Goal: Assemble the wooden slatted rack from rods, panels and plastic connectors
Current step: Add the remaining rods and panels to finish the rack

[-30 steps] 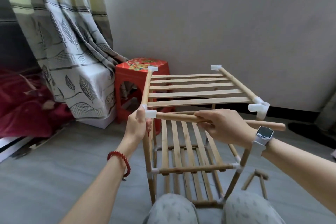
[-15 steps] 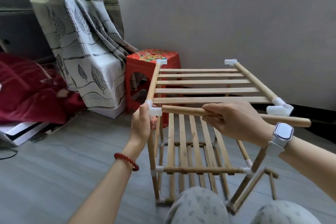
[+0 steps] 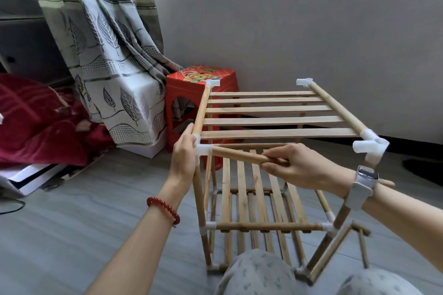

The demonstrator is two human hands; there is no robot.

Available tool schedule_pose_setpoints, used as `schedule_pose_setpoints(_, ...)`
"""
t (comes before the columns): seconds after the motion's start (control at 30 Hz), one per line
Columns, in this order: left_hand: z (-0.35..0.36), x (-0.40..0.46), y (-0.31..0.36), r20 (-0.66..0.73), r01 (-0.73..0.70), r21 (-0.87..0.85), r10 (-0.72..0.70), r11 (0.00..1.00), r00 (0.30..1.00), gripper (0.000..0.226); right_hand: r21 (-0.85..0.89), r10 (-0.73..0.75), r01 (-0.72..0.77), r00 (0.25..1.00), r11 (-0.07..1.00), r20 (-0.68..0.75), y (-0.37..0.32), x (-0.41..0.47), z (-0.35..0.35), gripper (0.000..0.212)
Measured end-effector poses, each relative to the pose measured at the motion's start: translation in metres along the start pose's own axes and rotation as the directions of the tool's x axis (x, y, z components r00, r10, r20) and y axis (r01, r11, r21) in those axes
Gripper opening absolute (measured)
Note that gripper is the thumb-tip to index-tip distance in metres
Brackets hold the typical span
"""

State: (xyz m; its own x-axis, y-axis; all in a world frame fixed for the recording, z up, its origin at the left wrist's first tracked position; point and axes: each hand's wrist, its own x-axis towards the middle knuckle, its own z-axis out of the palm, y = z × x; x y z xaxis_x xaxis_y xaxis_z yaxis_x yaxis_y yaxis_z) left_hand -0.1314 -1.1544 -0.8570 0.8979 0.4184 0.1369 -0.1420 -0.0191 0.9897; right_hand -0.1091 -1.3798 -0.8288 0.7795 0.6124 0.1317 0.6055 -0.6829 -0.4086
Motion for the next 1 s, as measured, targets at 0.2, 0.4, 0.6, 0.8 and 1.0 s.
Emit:
schedule_pose_setpoints(0.2,0.000,-0.002,-0.005,-0.012,-0.022,-0.083,0.021,0.996,1.000,0.045,-0.280,-0.096,0.084,0.995,0.956,-0.029,-0.021,0.012,-0.023,0.018)
schedule_pose_setpoints(0.4,-0.008,0.001,-0.011,0.050,-0.003,-0.157,0.011,0.988,0.999,0.046,-0.431,-0.212,0.177,0.977,0.885,-0.035,-0.022,0.024,-0.025,0.021)
schedule_pose_setpoints(0.6,-0.008,0.008,-0.017,0.078,-0.030,-0.189,0.046,0.981,0.996,0.045,-0.393,-0.158,0.172,0.985,0.904,0.068,-0.027,0.038,-0.020,0.022)
schedule_pose_setpoints(0.8,-0.014,0.013,-0.018,0.053,-0.024,-0.198,0.036,0.980,0.998,0.045,-0.124,-0.049,0.086,0.959,0.989,0.279,-0.039,0.061,-0.021,0.025)
schedule_pose_setpoints(1.0,-0.019,0.018,-0.015,0.048,-0.047,-0.107,0.053,0.993,0.997,0.044,-0.043,-0.016,0.032,0.944,0.999,0.328,-0.046,0.071,-0.020,0.026)
